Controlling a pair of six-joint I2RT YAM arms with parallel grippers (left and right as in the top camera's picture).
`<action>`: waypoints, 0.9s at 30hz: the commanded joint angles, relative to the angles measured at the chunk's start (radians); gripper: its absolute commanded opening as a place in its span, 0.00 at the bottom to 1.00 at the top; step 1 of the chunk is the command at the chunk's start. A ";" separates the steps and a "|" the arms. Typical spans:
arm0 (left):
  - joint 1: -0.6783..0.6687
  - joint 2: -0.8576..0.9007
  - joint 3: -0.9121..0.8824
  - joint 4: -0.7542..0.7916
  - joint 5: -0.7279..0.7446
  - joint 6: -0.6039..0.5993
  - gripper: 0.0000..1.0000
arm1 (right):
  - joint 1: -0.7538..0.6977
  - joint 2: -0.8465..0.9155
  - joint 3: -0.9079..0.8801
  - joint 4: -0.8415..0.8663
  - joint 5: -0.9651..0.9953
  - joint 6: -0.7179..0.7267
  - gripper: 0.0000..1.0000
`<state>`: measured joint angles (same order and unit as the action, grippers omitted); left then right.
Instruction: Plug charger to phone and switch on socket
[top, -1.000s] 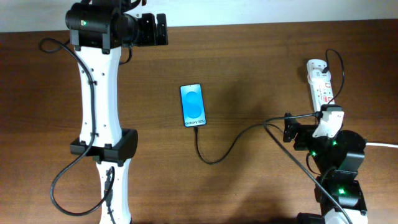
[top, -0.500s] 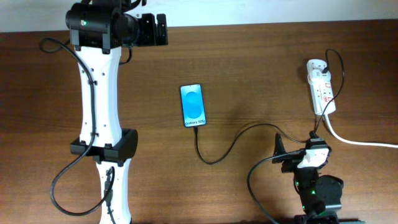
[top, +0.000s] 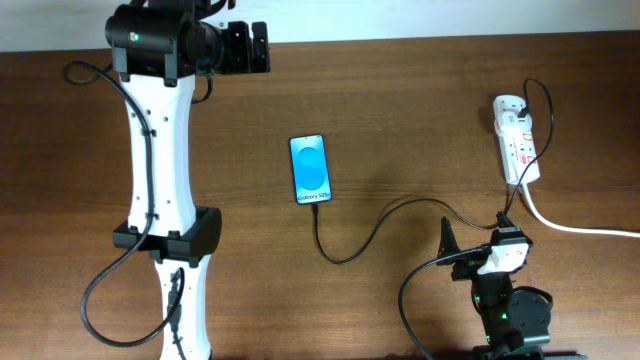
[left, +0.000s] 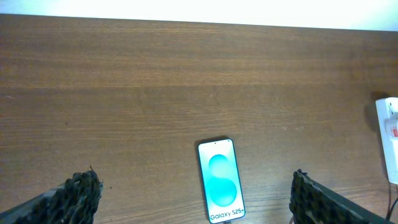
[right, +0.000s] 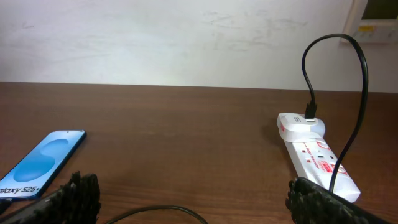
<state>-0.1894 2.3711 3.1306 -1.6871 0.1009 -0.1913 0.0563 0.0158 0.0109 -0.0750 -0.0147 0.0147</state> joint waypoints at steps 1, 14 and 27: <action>0.002 -0.015 0.002 -0.001 0.007 0.005 1.00 | 0.011 -0.012 -0.005 -0.006 0.016 -0.007 0.98; -0.003 -0.260 -0.515 0.133 -0.066 0.006 1.00 | 0.011 -0.012 -0.005 -0.006 0.016 -0.007 0.99; -0.002 -0.964 -1.727 0.898 -0.127 0.269 0.99 | 0.011 -0.012 -0.005 -0.006 0.016 -0.007 0.98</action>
<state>-0.1951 1.5078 1.5112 -0.8604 -0.0128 0.0372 0.0570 0.0139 0.0109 -0.0750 -0.0078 0.0143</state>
